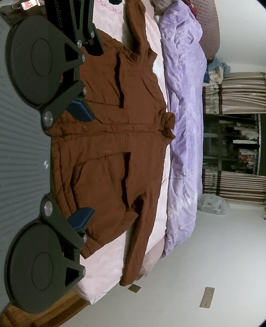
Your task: Fold large clothes
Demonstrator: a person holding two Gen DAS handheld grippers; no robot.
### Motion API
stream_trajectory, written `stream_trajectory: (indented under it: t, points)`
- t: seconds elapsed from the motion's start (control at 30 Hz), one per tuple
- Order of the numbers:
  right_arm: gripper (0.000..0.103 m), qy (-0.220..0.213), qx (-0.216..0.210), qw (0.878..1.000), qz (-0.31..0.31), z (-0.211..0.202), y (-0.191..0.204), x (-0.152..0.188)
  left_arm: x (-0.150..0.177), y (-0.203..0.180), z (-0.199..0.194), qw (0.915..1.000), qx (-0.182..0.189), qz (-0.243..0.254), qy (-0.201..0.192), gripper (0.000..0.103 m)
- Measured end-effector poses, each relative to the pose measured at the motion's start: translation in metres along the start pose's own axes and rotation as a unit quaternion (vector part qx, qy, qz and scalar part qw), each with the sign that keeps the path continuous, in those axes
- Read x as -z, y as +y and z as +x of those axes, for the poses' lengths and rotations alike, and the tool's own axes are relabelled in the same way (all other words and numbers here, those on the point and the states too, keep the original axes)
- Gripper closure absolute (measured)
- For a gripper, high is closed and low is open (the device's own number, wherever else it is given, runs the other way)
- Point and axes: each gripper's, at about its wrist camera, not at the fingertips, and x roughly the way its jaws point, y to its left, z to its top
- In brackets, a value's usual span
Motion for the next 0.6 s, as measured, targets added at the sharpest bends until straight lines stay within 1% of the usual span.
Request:
stream_trajectory:
  t: [0.13, 0.2, 0.23, 0.27, 0.37, 0.43, 0.47, 0.5, 0.57, 0.6]
  points:
    - [0.0, 0.001, -0.003, 1.0, 0.0, 0.001, 0.0, 0.001, -0.001, 0.003, 0.005, 0.9999, 0.009, -0.005, -0.005, 0.0]
    - [0.0, -0.005, -0.015, 1.0, 0.003, 0.008, -0.004, 0.002, -0.005, 0.015, 0.019, 0.9998, 0.007, -0.018, 0.0, 0.0]
    - [0.0, -0.005, -0.011, 1.0, 0.015, 0.014, -0.007, 0.001, -0.007, 0.026, 0.028, 0.9996, 0.001, -0.027, 0.004, 0.0]
    - [0.0, -0.007, -0.006, 1.0, 0.03, 0.02, -0.012, 0.0, -0.01, 0.041, 0.039, 0.9991, -0.012, -0.041, 0.004, 0.0]
    - [0.0, -0.036, -0.017, 0.998, 0.056, 0.041, -0.03, -0.003, -0.016, 0.102, 0.076, 0.9938, -0.083, -0.074, 0.002, 0.0]
    - [0.0, -0.046, -0.022, 0.997, 0.054, 0.061, -0.042, -0.003, -0.018, 0.156, 0.111, 0.9848, -0.143, -0.098, 0.007, 0.0]
    - [0.0, -0.038, -0.012, 0.998, 0.045, 0.075, -0.046, -0.004, -0.017, 0.181, 0.126, 0.98, -0.161, -0.116, 0.008, 0.0]
    - [0.0, -0.016, 0.012, 0.999, 0.031, 0.093, -0.048, -0.006, -0.016, 0.213, 0.144, 0.9722, -0.184, -0.145, 0.008, 0.0]
    - [0.0, 0.022, 0.066, 0.997, 0.02, 0.124, -0.053, -0.011, -0.012, 0.269, 0.178, 0.957, -0.221, -0.187, 0.015, 0.0]
    - [0.0, 0.032, 0.076, 0.996, 0.022, 0.136, -0.056, -0.012, -0.01, 0.297, 0.195, 0.9494, -0.239, -0.202, 0.025, 0.0]
